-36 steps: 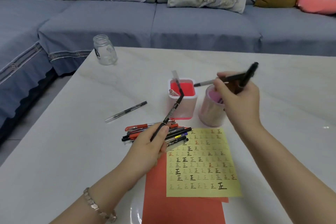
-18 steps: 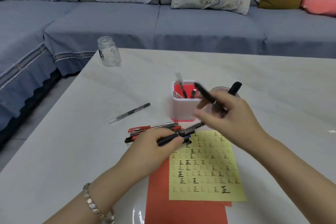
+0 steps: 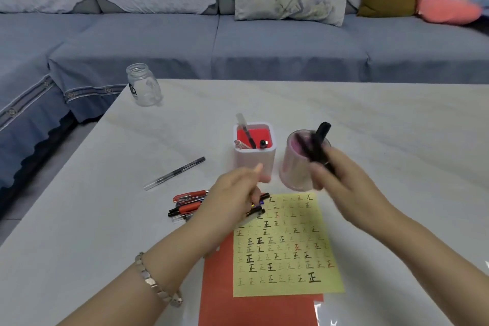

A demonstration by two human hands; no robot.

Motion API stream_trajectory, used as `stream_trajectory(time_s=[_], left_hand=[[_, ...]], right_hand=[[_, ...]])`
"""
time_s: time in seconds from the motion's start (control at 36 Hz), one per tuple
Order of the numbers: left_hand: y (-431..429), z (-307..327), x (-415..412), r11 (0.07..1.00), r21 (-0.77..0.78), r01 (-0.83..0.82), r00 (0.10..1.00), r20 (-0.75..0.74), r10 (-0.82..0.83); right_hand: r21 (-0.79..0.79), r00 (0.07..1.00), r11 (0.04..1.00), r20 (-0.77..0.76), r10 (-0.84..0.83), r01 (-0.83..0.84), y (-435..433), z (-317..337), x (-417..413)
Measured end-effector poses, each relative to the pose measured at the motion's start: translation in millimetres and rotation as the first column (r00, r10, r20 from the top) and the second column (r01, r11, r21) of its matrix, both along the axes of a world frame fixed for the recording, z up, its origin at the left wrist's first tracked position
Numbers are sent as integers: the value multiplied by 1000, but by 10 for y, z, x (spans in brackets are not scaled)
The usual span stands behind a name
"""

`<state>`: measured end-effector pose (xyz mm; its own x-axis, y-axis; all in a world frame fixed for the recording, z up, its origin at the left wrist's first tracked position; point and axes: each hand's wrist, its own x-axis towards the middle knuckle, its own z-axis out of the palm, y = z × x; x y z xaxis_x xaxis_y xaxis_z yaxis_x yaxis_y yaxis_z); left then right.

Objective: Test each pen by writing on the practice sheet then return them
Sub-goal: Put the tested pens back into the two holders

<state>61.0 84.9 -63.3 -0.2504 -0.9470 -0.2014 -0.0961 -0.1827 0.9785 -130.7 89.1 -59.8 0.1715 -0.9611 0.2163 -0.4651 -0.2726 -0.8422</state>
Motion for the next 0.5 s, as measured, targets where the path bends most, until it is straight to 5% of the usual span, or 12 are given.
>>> stream_trajectory(time_s=[0.06, 0.11, 0.19, 0.33, 0.5], left_hand=[[-29, 1, -5, 996, 33, -85, 985, -145, 89], [-56, 25, -21, 987, 62, -148, 944, -289, 160], [-105, 84, -72, 977, 63, -205, 848, -488, 209], [-195, 213, -154, 971, 69, -231, 722, -657, 218], [-238, 229, -170, 972, 23, -232, 799, -566, 205]], right_hand=[[-5, 960, 991, 246, -132, 137, -66, 44, -73], [31, 815, 975, 543, -203, 222, -166, 146, -118], [21, 658, 938, 707, -258, 346, -325, 271, -135], [-42, 741, 867, 539, -399, 497, -586, 102, -1], [-16, 856, 891, 286, -430, 453, -652, -227, 65]])
